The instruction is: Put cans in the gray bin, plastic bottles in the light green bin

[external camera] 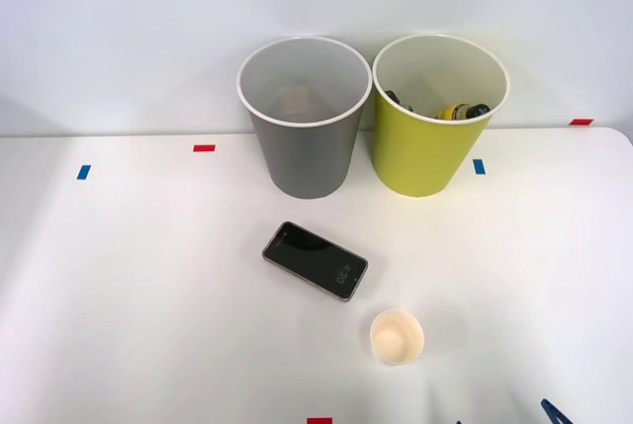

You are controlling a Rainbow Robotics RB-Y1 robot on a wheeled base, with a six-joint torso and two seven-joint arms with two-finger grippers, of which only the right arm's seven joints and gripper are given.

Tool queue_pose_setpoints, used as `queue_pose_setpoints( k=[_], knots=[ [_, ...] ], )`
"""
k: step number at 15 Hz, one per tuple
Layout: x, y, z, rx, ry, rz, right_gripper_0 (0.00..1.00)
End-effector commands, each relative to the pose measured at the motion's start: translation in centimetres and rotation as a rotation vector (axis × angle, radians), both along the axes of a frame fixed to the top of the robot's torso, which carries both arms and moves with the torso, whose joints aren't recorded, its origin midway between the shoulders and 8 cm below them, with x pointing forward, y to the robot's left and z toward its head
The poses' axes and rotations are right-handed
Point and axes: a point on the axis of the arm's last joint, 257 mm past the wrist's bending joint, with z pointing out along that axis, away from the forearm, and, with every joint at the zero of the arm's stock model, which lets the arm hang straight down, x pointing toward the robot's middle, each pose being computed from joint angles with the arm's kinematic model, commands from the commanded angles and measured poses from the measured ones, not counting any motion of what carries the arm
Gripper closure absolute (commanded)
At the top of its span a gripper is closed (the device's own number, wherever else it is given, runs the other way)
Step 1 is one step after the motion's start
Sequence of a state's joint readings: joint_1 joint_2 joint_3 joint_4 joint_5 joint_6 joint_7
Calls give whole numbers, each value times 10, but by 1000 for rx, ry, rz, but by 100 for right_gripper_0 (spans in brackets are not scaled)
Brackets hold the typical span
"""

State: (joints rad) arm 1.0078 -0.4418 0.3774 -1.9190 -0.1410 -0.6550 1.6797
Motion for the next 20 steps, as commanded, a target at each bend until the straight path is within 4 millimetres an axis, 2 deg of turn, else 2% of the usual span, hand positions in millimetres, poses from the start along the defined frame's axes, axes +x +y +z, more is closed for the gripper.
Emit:
queue_pose_setpoints(
  k=[1, 20],
  knots=[
    [0, 0, 0, 0, 0, 0, 0],
    [0, 0, 0, 0, 0, 0, 0]
  ],
)
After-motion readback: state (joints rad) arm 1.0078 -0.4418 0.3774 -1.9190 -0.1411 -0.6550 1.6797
